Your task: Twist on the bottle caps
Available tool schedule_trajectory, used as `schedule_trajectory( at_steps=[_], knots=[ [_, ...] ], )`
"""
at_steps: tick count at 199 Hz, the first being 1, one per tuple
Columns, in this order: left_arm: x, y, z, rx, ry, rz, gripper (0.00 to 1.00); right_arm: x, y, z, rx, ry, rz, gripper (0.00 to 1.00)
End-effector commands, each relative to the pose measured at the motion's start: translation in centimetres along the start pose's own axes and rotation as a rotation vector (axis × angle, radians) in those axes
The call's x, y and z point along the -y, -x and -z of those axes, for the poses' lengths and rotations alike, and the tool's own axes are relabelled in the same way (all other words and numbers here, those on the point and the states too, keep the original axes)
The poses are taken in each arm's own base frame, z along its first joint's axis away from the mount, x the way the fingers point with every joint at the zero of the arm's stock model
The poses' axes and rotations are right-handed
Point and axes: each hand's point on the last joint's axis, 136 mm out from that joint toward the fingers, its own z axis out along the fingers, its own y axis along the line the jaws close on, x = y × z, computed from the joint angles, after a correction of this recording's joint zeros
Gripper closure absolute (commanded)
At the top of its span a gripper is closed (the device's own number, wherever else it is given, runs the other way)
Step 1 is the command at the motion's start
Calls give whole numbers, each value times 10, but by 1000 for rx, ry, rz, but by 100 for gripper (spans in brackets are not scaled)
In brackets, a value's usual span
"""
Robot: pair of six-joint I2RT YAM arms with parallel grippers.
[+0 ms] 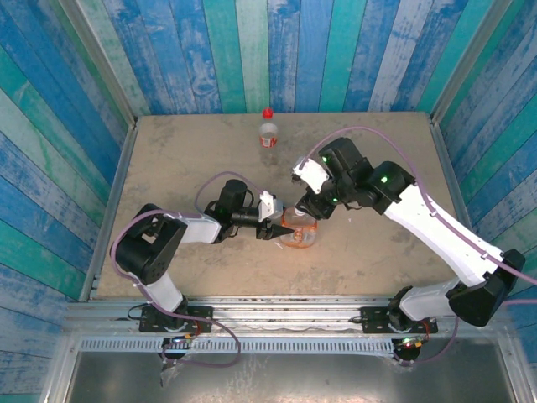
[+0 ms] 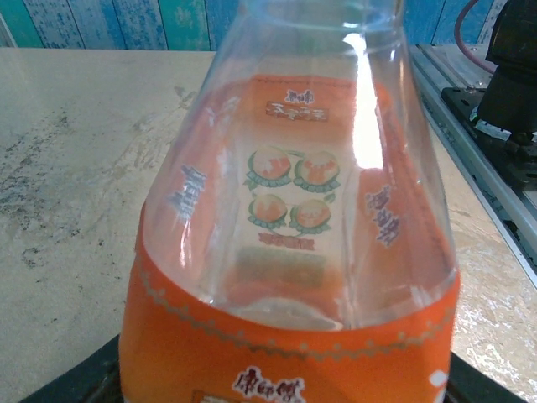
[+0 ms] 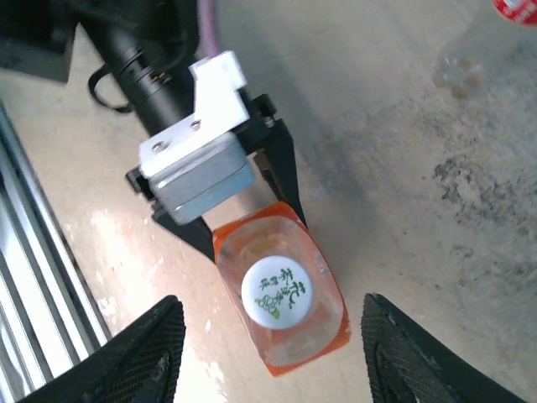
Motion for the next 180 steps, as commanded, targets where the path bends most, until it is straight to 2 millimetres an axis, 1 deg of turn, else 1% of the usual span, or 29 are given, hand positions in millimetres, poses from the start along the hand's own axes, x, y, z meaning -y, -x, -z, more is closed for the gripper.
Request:
schedule_trajectory(
  at_steps=[1, 31, 64, 121, 180],
  knots=[
    [0, -13, 5, -67, 24, 28, 41, -8, -8, 1, -84, 71, 128, 43],
    [0, -14, 4, -72, 21, 30, 41, -6, -6, -8, -155, 100, 96, 42],
    [-1, -13, 4, -70, 21, 29, 41, -11, -6, -18, -203, 150, 60, 43],
    [-1, -12, 4, -68, 21, 29, 41, -10, -15, -34, -285, 170, -10, 52],
    [-1, -12, 4, -63, 19, 30, 41, -7, -20, -40, -318, 161, -17, 58]
  ],
)
